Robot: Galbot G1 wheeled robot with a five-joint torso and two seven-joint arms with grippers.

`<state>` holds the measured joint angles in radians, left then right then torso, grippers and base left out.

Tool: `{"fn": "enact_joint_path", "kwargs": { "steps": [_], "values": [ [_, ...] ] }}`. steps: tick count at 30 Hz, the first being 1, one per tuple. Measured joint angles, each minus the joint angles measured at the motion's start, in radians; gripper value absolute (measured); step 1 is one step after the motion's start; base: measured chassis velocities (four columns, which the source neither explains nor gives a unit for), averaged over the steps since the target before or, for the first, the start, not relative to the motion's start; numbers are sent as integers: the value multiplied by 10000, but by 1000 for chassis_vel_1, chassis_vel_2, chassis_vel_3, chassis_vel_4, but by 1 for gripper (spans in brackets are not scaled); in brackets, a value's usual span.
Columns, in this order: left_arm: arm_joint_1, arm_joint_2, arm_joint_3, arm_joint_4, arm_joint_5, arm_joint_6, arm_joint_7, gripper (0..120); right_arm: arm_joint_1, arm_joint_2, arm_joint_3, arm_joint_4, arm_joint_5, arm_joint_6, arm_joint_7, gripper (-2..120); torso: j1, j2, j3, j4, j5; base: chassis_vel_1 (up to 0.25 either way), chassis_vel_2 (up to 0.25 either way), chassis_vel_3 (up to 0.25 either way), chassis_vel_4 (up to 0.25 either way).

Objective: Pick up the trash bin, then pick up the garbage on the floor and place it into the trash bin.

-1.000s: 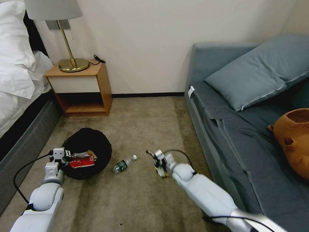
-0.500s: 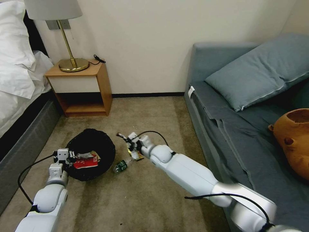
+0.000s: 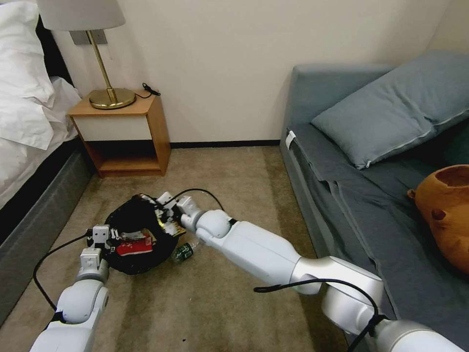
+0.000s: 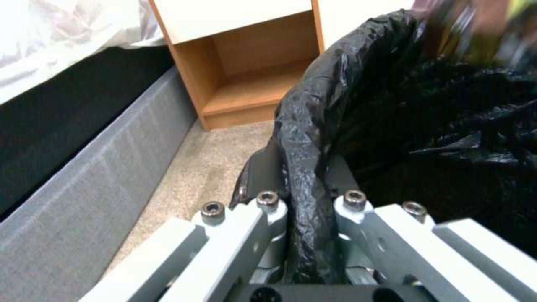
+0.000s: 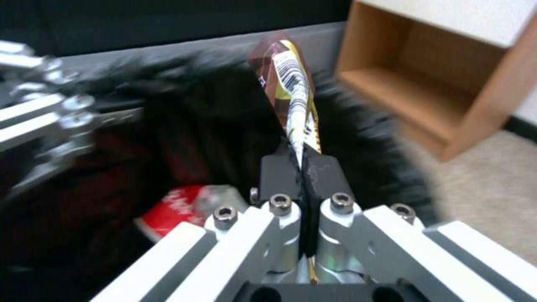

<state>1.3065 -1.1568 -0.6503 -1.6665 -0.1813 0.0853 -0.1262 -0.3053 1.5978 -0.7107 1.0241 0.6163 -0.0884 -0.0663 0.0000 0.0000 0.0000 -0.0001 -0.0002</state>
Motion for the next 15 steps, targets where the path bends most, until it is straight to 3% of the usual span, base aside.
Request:
{"fn": "enact_joint_path", "kwargs": {
  "steps": [7,9,13,15],
  "values": [
    [424,-186,-151,-462,-36,-17,-74,4,-446,130,-477,101,-72,56,231,1,-1,0,0,-1,1,0,0,0,0],
    [634,-247,-245,-681,-48,-29,-107,4,-519,128,-525,65,-139,7,299,11,-1,0,0,0,1,0,0,0,0],
    [765,-290,-324,-794,-53,-39,-122,4,-548,122,-527,22,-176,-34,338,19,0,0,0,0,2,0,0,0,0],
    [918,-374,-459,-864,-33,-75,-140,4,-601,115,-520,5,-215,-94,499,36,0,0,0,0,1,0,0,0,0]
  ]
}}
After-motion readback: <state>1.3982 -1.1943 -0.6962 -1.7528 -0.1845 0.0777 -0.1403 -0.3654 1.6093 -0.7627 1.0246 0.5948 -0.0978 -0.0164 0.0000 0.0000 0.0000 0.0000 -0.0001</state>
